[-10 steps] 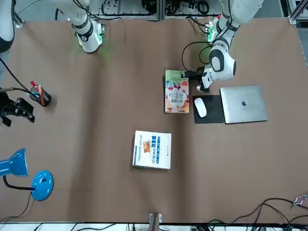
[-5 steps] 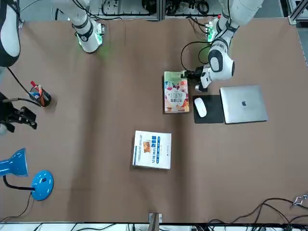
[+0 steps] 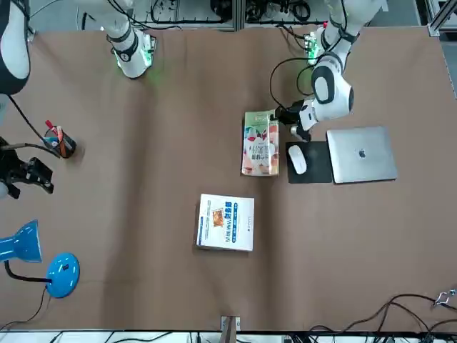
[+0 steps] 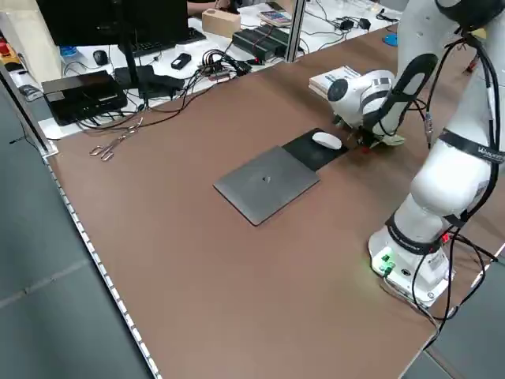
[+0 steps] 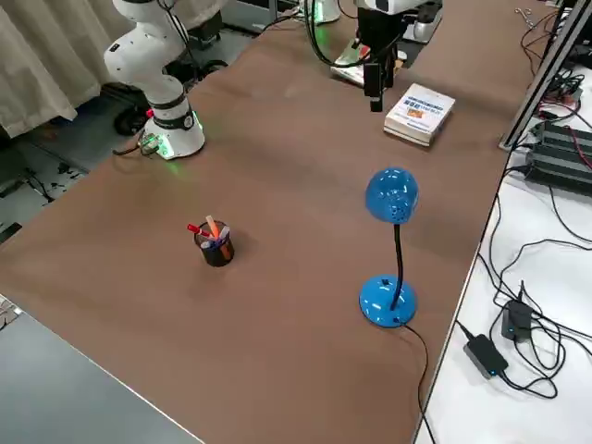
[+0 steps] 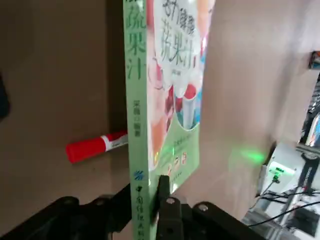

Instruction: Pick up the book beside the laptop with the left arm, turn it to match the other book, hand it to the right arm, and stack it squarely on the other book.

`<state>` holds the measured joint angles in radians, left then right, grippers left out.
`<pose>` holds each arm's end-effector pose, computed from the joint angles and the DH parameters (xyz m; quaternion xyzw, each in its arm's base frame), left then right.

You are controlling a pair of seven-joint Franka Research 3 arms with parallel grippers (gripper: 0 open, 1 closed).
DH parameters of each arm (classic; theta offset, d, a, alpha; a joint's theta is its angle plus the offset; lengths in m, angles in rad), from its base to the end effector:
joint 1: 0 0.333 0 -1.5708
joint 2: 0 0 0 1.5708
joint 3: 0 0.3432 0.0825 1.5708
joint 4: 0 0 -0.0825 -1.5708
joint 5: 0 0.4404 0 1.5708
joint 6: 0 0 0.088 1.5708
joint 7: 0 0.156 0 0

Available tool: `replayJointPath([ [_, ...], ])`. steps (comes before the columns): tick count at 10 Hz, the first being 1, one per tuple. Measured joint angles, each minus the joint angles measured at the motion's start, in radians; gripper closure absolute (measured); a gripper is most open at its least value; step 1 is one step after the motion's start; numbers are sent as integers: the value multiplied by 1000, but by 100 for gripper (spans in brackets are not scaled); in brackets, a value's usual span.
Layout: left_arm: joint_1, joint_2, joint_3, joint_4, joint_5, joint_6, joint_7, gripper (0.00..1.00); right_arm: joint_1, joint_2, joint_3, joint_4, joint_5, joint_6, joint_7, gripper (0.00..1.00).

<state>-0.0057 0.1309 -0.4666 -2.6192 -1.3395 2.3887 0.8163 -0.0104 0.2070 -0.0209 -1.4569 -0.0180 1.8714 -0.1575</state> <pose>0.3606 -0.2423 0.1311 0.9187 -0.0440 -0.0859 0.3829 0.7153 -0.0233 0.5587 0.9924 0.0649 0.1021 0.0207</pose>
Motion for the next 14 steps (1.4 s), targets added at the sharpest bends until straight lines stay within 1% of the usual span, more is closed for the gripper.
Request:
replayJointPath([
  [2,8,-66,0,32,90,0,-3,81,3,0,1,0,0,0,0,1],
  [3,25,-97,0,49,136,-20,-9,81,3,0,1,0,0,1,0,1],
  [5,92,-150,1,91,246,-118,-19,81,2,0,1,0,0,-1,0,1],
  [6,126,-166,1,133,311,-182,-51,81,2,0,1,0,0,-1,0,1],
  [7,160,-174,1,193,378,-256,-89,81,1,0,0,0,0,-1,0,1],
  [8,194,-176,1,268,451,-331,-125,81,1,0,-1,0,0,-1,0,1],
  [9,231,-173,1,348,513,-399,-154,81,0,0,-1,0,0,-2,0,1],
  [10,257,-160,2,422,556,-440,-165,81,-1,0,-1,0,0,-2,2,1],
  [11,265,-128,2,495,598,-453,-174,81,-3,0,-2,0,0,-3,12,1],
  [14,254,37,-2,696,684,-455,-183,81,-25,0,-6,-1,2,-3,58,1],
])
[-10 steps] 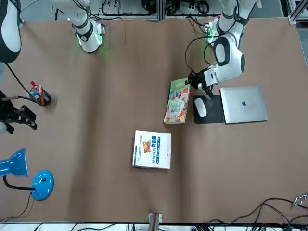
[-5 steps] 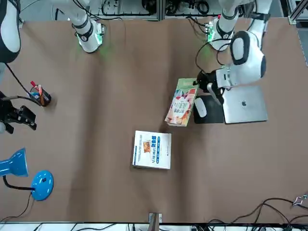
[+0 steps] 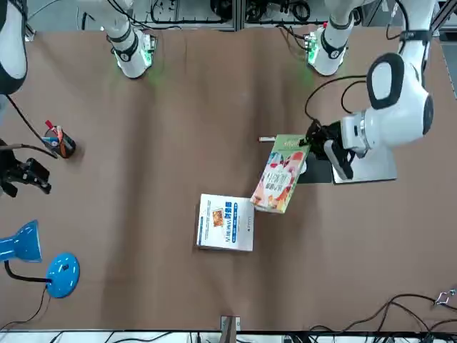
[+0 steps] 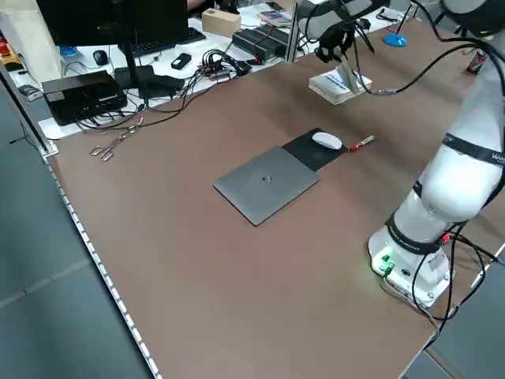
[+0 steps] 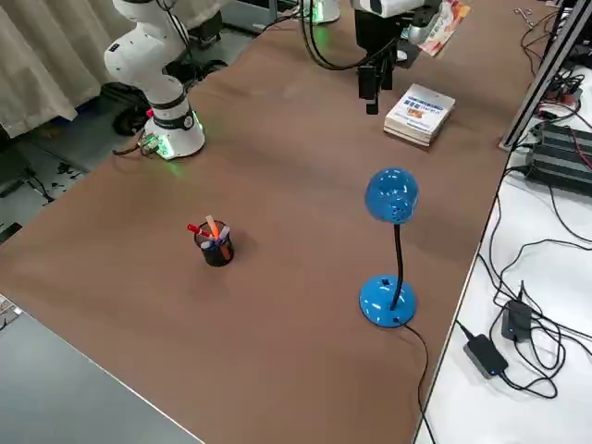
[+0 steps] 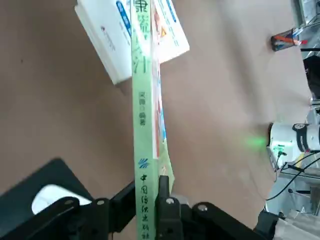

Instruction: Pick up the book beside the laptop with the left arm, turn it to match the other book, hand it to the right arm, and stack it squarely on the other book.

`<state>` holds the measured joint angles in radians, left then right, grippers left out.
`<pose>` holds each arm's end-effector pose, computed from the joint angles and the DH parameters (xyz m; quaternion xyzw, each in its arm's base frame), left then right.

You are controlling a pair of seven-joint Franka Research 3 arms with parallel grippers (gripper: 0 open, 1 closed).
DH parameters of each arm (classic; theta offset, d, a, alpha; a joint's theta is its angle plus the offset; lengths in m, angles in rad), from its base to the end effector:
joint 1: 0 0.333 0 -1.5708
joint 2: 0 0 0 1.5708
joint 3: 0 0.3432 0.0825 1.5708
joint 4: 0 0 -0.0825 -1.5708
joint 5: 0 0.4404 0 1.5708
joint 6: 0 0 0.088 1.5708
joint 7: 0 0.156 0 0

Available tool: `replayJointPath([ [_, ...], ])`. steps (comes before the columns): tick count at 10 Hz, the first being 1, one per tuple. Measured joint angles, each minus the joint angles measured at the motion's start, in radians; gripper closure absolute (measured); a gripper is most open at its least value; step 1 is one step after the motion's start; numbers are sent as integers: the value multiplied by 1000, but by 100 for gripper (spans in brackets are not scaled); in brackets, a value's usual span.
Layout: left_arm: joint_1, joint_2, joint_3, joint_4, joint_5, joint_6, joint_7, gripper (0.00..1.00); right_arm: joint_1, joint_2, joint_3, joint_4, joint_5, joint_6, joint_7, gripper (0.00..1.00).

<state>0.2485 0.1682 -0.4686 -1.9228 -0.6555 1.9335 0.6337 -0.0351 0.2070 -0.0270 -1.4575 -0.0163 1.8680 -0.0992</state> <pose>0.6068 -0.2002 0.3795 0.9046 -0.2632 -0.0013 0.3354 0.7138 -0.0447 0.5579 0.9946 0.0206 0.1004 0.0189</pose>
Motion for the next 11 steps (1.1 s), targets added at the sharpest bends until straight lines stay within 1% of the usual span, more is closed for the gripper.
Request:
replayJointPath([
  [2,-23,131,-1,149,106,0,-5,81,-17,0,-1,0,6,-17,45,1],
  [5,-86,322,-1,366,243,-16,3,81,-12,0,10,0,9,-100,109,1],
  [7,-134,431,-1,503,261,-51,76,81,-14,0,9,1,10,-102,113,1],
  [9,-193,486,0,577,267,-57,131,81,-15,0,7,2,10,-102,114,1],
  [11,-247,501,7,619,277,-56,181,81,-18,0,5,2,11,-98,114,1],
])
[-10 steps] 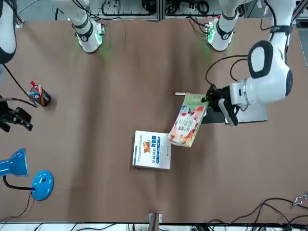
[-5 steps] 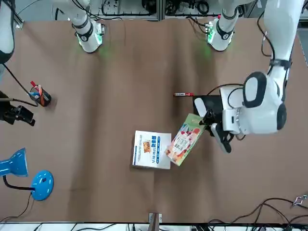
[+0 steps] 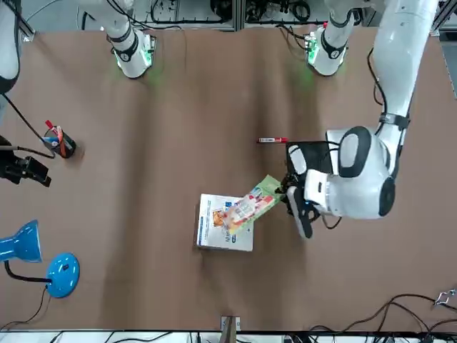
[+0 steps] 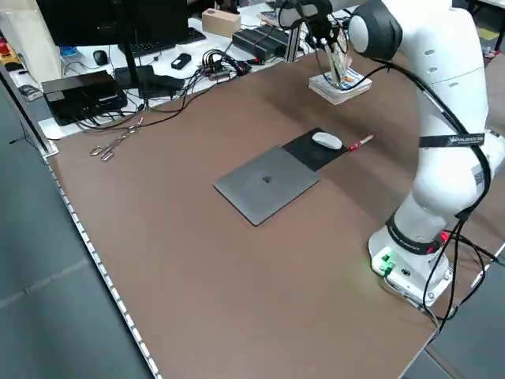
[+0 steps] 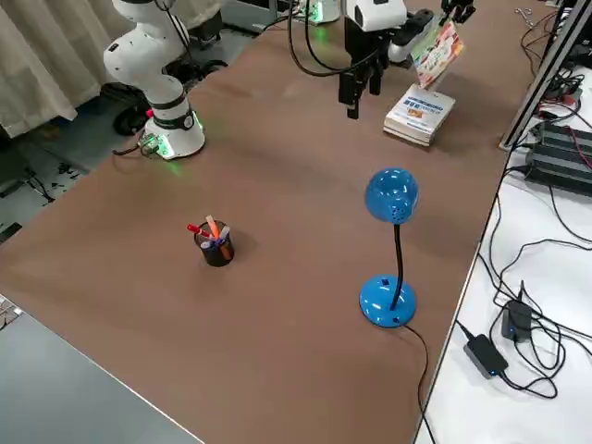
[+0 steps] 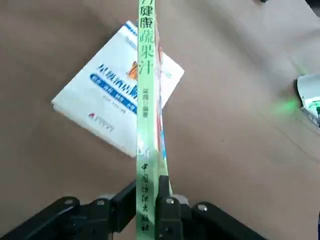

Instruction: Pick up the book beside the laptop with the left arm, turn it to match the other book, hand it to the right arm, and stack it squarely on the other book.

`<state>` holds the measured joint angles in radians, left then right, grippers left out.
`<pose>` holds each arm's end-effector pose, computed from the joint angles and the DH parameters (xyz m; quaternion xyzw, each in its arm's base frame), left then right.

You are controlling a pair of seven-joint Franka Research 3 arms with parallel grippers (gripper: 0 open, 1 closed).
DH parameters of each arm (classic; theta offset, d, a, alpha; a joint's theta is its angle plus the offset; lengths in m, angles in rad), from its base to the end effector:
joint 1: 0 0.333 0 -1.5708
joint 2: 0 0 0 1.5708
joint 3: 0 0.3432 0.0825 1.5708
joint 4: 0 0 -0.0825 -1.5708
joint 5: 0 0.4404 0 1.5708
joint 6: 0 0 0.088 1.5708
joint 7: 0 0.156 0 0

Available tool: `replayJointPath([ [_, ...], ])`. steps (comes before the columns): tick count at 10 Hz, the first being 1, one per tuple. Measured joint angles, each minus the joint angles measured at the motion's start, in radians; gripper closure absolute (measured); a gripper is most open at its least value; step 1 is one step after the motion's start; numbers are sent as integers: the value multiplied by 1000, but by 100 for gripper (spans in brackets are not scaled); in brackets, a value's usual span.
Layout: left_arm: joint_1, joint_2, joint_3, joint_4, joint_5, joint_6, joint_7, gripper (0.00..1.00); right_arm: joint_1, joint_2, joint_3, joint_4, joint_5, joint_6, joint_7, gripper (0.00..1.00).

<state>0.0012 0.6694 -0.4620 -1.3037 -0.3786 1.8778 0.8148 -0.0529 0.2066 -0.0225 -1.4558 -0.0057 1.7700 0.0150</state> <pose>0.7232 -0.3256 0.3530 0.8176 -0.4820 0.0407 0.3122 0.6995 -0.0523 0.5482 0.9976 -0.0443 0.0536 0.0067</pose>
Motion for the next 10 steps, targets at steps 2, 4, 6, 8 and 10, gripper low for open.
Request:
replayJointPath([
  [2,-86,7,67,24,8,3,81,81,-10,0,-2,0,0,10,1,1],
  [4,-168,29,143,38,8,10,150,81,-16,1,-3,0,0,12,1,1],
  [6,-187,58,154,48,9,32,190,81,-15,10,-1,-2,1,12,16,1],
  [8,-188,87,155,73,9,53,228,81,-14,22,0,-3,1,22,24,1],
  [10,-188,106,160,78,9,99,267,81,-15,25,-1,-3,1,23,31,1],
])
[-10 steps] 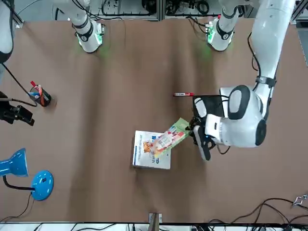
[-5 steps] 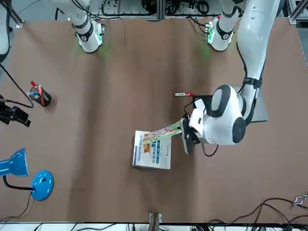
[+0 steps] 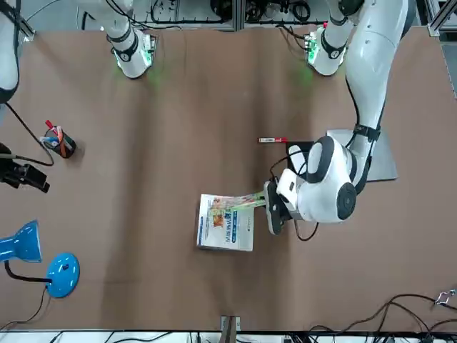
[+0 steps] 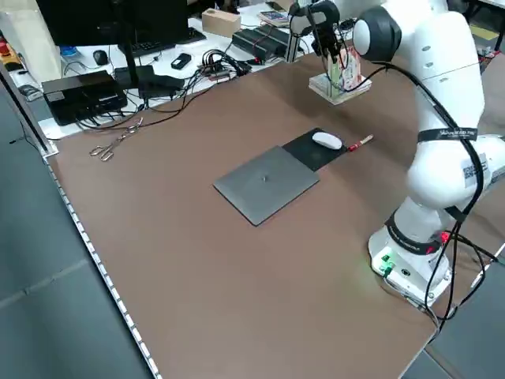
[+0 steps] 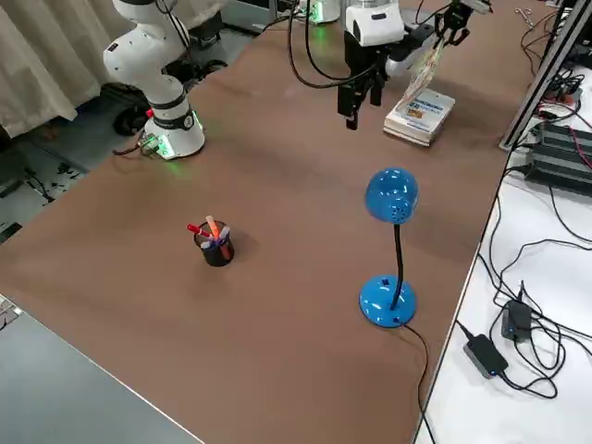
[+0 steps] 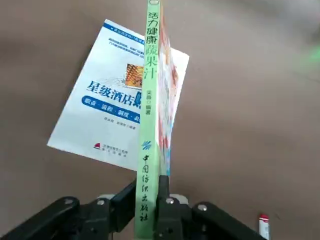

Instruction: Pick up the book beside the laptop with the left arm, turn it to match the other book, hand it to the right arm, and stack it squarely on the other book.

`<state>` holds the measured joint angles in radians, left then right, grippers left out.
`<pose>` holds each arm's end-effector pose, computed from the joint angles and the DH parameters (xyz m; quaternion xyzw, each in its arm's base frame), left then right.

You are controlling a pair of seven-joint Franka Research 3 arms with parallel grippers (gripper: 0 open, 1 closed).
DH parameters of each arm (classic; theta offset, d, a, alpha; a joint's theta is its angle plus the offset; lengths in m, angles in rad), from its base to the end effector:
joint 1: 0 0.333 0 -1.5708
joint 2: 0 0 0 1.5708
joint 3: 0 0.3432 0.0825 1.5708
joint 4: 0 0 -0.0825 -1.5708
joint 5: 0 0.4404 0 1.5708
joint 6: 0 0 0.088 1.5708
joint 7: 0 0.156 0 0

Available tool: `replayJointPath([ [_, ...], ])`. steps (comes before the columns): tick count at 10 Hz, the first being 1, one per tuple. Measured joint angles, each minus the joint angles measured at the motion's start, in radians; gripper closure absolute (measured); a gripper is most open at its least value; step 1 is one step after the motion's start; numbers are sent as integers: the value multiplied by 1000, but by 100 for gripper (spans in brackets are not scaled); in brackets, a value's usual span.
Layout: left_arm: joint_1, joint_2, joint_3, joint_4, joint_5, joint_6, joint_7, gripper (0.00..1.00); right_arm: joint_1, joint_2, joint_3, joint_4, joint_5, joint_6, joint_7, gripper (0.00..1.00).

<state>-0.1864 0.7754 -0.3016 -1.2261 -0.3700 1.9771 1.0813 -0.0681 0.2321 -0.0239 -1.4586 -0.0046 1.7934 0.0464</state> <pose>0.7364 -0.3697 0.2883 0.7558 -0.5962 0.0820 0.2582 0.7069 -0.0643 0.5311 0.9963 -0.0682 0.0512 0.0062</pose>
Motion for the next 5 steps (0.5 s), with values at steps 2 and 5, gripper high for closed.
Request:
replayJointPath([
  [2,0,12,10,1,0,79,26,81,0,1,0,0,0,1,1,1],
  [5,-6,32,11,2,0,146,62,81,0,2,-1,0,0,1,1,1],
])
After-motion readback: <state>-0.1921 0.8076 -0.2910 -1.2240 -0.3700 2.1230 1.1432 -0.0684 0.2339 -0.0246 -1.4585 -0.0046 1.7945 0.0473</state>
